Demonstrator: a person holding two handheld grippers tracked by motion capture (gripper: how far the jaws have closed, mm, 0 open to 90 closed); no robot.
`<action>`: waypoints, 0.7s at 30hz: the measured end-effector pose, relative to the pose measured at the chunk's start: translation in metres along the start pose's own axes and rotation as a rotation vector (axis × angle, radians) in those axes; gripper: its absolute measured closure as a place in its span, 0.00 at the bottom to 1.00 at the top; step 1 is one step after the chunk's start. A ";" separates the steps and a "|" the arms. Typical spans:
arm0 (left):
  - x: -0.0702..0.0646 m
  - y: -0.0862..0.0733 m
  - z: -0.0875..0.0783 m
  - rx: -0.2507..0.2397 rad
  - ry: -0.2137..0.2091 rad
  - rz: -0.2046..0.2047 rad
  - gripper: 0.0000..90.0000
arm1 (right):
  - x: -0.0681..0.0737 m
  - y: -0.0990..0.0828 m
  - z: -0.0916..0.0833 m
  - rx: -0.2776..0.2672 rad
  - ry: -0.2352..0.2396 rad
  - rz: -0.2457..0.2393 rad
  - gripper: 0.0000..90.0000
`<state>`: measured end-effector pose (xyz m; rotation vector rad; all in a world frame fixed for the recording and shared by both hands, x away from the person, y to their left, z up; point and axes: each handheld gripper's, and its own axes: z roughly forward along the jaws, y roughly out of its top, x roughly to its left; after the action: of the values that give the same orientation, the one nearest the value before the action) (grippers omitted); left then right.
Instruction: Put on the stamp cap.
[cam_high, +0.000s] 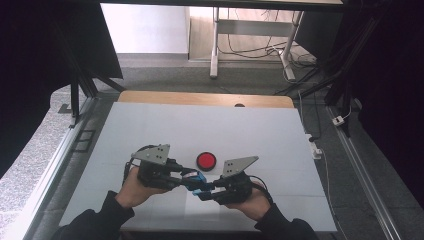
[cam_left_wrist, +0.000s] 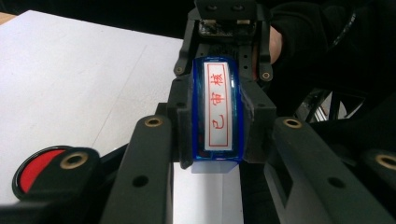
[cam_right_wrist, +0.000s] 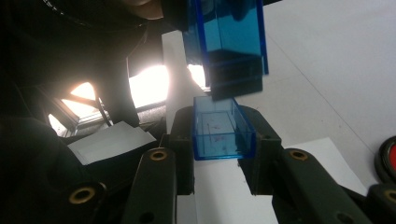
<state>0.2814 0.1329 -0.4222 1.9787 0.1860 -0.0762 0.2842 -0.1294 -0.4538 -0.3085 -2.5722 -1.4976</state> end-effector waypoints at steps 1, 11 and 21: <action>0.000 0.000 0.000 0.002 -0.002 0.002 0.78 | 0.000 0.001 0.001 0.000 0.006 -0.007 0.76; 0.001 -0.003 0.003 0.001 -0.047 0.021 0.78 | 0.001 0.002 0.002 -0.007 0.028 -0.004 0.76; 0.000 -0.004 0.006 0.006 -0.097 0.033 0.78 | 0.004 0.003 0.002 -0.016 0.065 -0.027 0.76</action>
<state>0.2809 0.1292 -0.4285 1.9789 0.0901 -0.1511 0.2811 -0.1260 -0.4510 -0.2250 -2.5249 -1.5125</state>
